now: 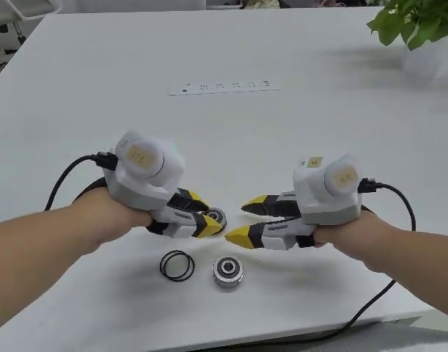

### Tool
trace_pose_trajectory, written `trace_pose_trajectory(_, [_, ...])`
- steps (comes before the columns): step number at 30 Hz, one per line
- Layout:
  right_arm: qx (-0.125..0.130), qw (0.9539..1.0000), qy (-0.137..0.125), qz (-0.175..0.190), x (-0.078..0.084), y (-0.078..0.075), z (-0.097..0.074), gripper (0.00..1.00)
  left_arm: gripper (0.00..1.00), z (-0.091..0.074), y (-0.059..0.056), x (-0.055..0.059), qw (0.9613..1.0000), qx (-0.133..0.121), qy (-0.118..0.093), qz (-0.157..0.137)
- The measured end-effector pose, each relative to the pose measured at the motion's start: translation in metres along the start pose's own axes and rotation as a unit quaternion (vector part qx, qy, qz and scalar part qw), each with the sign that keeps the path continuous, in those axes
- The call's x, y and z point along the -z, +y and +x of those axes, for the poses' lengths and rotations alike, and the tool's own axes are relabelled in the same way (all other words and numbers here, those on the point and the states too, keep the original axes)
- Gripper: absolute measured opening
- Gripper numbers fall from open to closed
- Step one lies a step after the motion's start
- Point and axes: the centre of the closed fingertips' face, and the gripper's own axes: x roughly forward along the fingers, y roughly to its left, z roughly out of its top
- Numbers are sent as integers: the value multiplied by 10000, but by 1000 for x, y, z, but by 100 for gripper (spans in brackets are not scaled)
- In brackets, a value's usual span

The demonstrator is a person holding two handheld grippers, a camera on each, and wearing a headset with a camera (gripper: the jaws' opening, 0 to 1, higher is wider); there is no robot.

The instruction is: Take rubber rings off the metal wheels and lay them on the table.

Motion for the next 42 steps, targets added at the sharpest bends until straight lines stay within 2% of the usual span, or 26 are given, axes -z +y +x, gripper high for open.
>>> trace_pose_trajectory(12, [-2, 10000, -4, 2, 1, -1, 1, 38, 9, 1, 6, 0, 9997, -205, -16, 158])
trace_pose_trajectory(14, [-5, 10000, -2, -5, 0, 0, 2, 38, 8, 1, 5, 0, 9992, -246, -31, 329])
trace_pose_trajectory(22, [-38, 9999, -1, -93, -5, 2, 9, 37, 8, 1, 6, 0, 9990, -322, -95, 298])
trace_pose_trajectory(34, [-93, 9997, 73, -217, -9, 7, 28, 33, 8, 1, 6, 0, 9988, -413, -110, 229])
trace_pose_trajectory(42, [0, 9993, 136, -353, -7, 6, 35, 28, 8, 1, 7, 1, 9987, -444, -118, 199])
